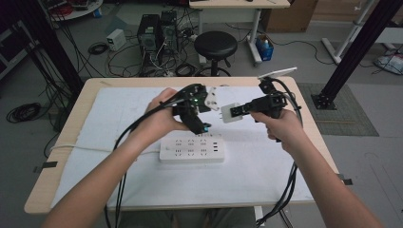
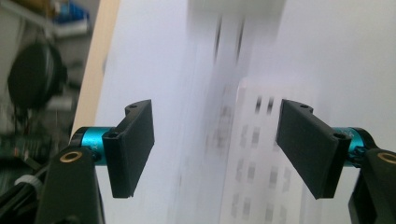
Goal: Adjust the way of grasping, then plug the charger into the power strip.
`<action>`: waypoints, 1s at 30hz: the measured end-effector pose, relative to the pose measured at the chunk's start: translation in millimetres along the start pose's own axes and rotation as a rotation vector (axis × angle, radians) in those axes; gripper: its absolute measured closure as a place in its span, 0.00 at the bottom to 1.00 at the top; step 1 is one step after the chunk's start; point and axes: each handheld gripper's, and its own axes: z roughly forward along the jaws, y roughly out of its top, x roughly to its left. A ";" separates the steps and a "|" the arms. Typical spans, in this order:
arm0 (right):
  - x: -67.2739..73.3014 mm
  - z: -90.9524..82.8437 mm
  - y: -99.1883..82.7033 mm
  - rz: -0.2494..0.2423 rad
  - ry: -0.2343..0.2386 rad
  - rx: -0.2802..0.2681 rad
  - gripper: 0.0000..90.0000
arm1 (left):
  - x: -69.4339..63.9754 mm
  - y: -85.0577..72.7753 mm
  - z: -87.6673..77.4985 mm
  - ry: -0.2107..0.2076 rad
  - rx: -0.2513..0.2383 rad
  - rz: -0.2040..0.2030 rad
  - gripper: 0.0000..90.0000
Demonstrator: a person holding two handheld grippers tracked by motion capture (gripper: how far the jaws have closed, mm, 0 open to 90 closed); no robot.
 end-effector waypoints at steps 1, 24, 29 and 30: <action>0.1 -5.9 1.2 -0.042 -0.062 0.017 0.69 | 5.7 -10.4 -1.0 -0.026 0.043 -0.028 0.29; 20.5 -30.3 12.1 -0.552 -0.471 0.360 0.69 | 67.5 -172.3 -33.4 -0.219 0.371 -0.542 0.19; 27.4 -20.4 14.3 -0.592 -0.456 0.381 0.69 | 63.4 -173.6 -37.2 -0.224 0.368 -0.527 0.19; 28.8 -16.8 16.1 -0.603 -0.456 0.388 0.69 | 63.1 -173.6 -37.5 -0.222 0.367 -0.528 0.19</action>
